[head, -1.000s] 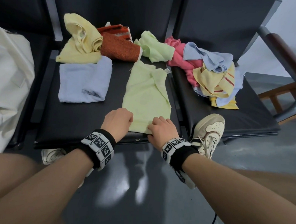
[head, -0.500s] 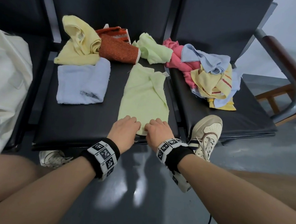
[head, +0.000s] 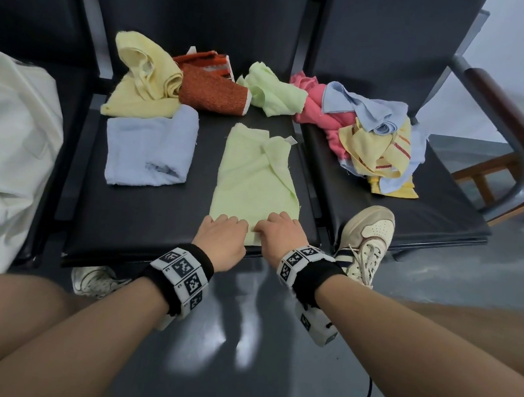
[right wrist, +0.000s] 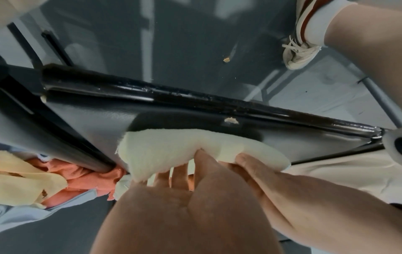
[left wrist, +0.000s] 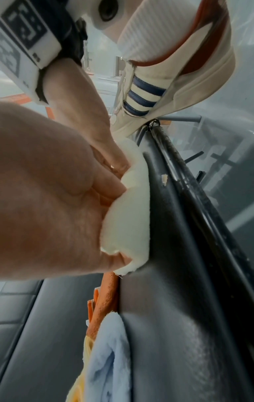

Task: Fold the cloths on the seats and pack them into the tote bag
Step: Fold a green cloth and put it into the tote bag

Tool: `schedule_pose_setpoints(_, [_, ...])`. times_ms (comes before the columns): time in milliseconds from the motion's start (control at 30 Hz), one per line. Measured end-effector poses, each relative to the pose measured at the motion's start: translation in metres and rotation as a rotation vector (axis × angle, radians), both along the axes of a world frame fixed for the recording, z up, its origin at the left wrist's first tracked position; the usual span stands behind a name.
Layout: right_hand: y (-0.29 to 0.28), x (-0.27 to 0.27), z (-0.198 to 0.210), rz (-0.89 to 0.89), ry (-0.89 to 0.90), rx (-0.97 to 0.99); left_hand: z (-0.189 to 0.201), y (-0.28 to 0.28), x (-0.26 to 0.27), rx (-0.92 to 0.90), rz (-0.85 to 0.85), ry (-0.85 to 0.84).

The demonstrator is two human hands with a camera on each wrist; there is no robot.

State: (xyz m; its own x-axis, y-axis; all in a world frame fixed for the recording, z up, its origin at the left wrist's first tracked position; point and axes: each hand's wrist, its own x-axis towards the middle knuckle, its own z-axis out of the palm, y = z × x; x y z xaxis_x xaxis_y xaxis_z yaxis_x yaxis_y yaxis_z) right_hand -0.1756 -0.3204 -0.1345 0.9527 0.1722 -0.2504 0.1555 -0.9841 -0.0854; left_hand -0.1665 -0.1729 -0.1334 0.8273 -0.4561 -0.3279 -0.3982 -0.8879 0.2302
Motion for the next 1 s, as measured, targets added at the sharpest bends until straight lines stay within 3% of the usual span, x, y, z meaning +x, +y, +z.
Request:
schedule_pose_setpoints(133, [0.008,-0.003,0.001,-0.021,-0.178,-0.038,-0.001,0.000,0.002,-0.029,0.015,0.038])
schedule_pose_setpoints(300, [0.009,-0.008,-0.002,0.076,-0.180,-0.086,-0.003,0.002,0.003,-0.238,0.132,-0.026])
schedule_pose_setpoints(433, [0.011,-0.015,-0.003,0.119,-0.157,-0.110,-0.007,0.006,0.008,-0.269,0.162,-0.089])
schedule_pose_setpoints(700, [0.012,-0.012,-0.007,0.113,-0.114,-0.165,-0.012,0.004,0.010,-0.170,0.097,-0.333])
schedule_pose_setpoints(1000, [0.008,-0.008,0.006,0.107,-0.015,-0.156,-0.007,0.000,0.003,-0.055,-0.020,-0.292])
